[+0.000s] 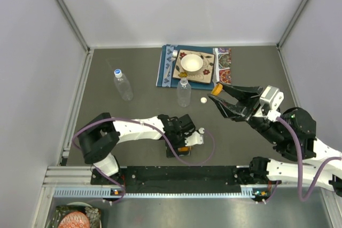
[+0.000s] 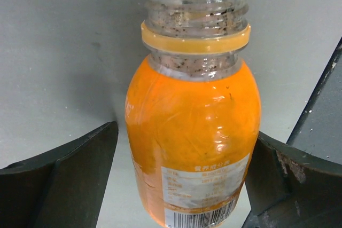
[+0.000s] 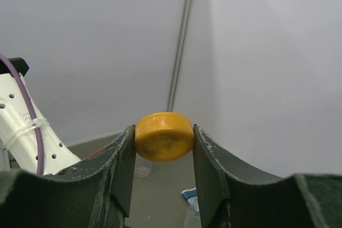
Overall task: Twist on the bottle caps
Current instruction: Pick up the plastic bottle at the center of the board.
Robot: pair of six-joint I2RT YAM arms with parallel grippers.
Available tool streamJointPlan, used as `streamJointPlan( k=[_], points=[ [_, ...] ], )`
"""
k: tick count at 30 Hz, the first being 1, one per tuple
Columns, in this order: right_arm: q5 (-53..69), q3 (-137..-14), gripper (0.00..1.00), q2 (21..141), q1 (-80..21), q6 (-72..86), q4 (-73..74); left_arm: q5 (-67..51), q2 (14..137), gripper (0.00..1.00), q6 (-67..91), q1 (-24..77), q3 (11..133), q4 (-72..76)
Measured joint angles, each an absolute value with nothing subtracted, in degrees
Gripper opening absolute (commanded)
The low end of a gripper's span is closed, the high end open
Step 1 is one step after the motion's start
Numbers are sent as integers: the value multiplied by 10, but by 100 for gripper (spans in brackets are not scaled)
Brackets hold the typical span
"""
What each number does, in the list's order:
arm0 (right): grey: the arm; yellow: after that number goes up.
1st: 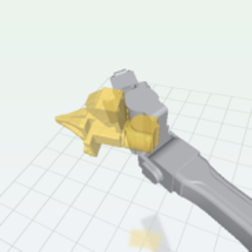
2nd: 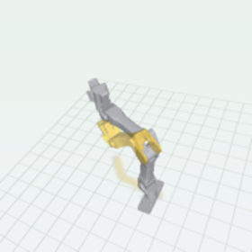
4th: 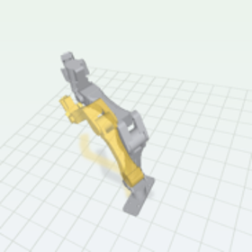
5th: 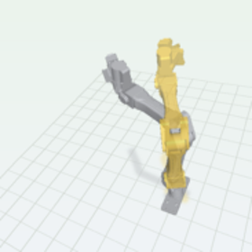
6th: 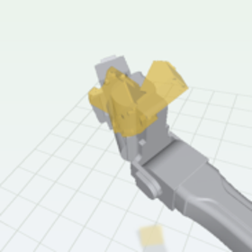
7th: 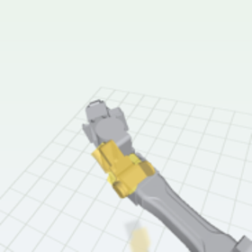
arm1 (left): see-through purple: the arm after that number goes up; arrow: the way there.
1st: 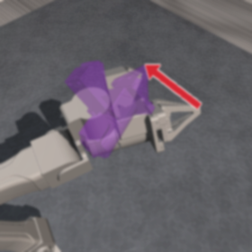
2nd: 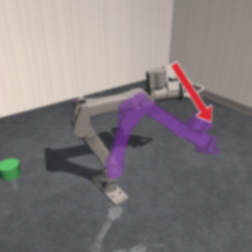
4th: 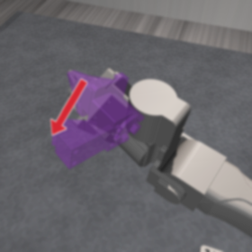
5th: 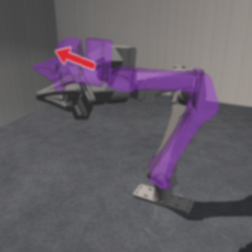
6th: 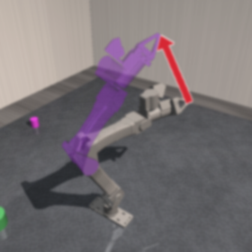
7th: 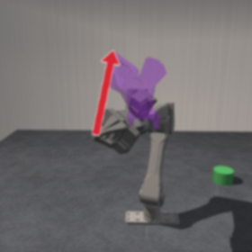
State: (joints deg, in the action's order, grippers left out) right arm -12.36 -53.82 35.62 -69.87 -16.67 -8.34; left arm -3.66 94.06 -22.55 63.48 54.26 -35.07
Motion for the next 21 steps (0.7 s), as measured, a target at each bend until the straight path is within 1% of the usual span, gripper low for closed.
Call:
streamJointPlan(
  k=[4,5,7,8,12,17,21],
  points=[
    [-124,-545,37,361,-699,-165,-76,-43,944,91,-225,634,545,-351],
    [-124,-546,37,361,-699,-164,-76,-44,944,85,-226,634,545,-351],
    [-124,-546,37,361,-699,-164,-76,-48,945,77,-225,634,545,-351],
    [-124,-546,37,361,-699,-164,-75,-51,946,69,-225,634,545,-351],
    [-124,-546,37,362,-699,-164,-74,-51,947,53,-226,635,545,-349],
    [-124,-561,38,378,-699,-163,-68,-47,936,50,-225,625,545,-347],
    [-128,-580,38,399,-699,-150,-54,-41,865,48,-226,594,553,-370]
  ],
)
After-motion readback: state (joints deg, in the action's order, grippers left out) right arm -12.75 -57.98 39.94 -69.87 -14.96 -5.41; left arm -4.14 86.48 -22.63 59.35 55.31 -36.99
